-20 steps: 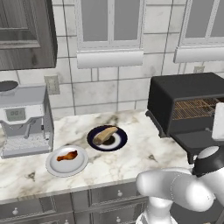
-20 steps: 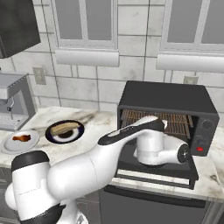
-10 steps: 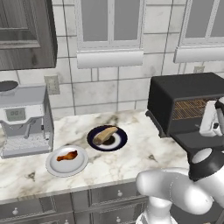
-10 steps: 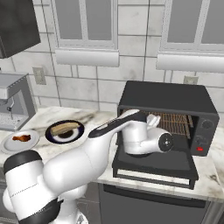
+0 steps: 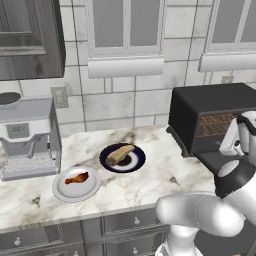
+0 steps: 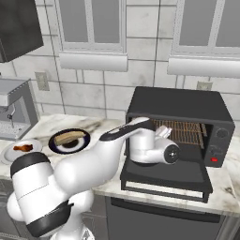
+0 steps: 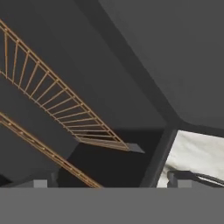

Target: Open the toaster oven door. Place the baguette on the bottom rack in the toaster oven and place the chicken drumstick on the top rack.

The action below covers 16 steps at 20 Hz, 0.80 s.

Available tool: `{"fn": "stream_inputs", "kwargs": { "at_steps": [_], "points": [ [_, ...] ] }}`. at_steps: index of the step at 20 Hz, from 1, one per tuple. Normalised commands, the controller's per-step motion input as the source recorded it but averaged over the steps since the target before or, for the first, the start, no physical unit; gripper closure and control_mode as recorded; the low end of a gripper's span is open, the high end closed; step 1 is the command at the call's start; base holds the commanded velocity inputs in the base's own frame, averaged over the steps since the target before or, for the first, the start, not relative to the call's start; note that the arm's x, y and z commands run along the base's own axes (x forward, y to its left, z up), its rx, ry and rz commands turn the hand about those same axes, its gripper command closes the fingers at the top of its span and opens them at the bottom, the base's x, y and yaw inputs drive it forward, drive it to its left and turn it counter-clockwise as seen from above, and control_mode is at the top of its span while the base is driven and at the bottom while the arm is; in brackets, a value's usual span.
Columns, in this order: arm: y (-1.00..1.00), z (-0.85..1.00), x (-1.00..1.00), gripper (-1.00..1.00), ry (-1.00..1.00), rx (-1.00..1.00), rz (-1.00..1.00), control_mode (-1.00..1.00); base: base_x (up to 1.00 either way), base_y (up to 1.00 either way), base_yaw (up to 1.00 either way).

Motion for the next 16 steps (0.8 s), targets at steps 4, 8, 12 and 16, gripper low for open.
{"fn": "stream_inputs", "kwargs": {
  "at_steps": [4,8,12,16],
  "points": [
    [-0.08,-0.14,0.2,-1.0,0.06,0.05,-0.05,-1.0,0.0,0.0,0.0],
    [-0.17,-0.08,0.24,-1.0,0.01,0.11,0.0,-1.0,0.0,0.0,0.0],
    [-0.21,-0.14,0.3,-1.0,0.01,0.16,0.0,-1.0,0.0,0.0,0.0],
    [-0.11,-0.29,0.32,-1.0,0.01,0.13,0.0,-1.0,0.0,0.0,0.0]
  ]
}}
